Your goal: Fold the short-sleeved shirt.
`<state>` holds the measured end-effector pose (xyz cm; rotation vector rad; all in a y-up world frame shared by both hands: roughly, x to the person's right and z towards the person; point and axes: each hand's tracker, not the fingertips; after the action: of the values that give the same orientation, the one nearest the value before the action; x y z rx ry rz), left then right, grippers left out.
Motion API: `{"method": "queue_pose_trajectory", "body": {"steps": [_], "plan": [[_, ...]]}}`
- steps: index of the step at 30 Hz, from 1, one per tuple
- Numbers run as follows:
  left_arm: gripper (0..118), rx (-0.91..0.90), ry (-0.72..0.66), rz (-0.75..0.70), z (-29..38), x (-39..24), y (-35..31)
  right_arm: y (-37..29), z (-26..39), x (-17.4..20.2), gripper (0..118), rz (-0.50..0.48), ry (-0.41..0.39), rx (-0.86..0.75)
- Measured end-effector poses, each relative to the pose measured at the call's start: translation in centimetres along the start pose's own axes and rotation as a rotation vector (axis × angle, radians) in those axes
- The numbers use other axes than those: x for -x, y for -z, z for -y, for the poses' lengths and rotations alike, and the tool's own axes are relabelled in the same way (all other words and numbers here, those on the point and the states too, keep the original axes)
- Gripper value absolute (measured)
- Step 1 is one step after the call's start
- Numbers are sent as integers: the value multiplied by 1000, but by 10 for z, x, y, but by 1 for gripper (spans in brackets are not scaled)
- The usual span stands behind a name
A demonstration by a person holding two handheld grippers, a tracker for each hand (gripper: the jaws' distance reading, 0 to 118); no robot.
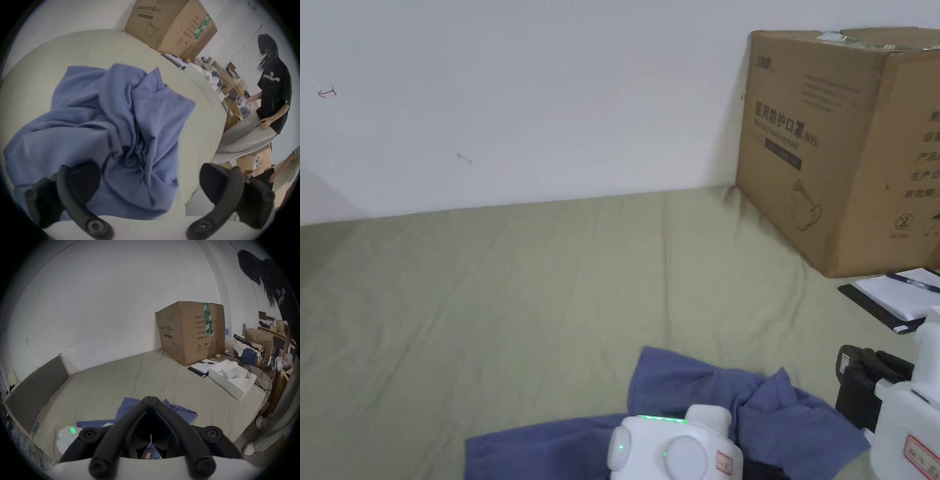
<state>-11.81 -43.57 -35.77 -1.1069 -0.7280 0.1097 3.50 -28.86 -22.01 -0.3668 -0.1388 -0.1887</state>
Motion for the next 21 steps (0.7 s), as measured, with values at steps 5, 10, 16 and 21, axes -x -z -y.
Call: {"method": "queue_pose_trajectory", "body": {"steps": [5,10,16,21], "plan": [[108,-147,-125,-18,16,46,-74,7,2,19,0,-69,-21,13],[0,-199,-200,-294,57,109,-118,21,9,45,0,-138,-54,55],[0,-166,-459,-292,115,181,-136,43,20,72,0,-209,-99,105],[1,-259,-553,-314,74,211,-164,62,21,85,0,-229,-156,147]]}}
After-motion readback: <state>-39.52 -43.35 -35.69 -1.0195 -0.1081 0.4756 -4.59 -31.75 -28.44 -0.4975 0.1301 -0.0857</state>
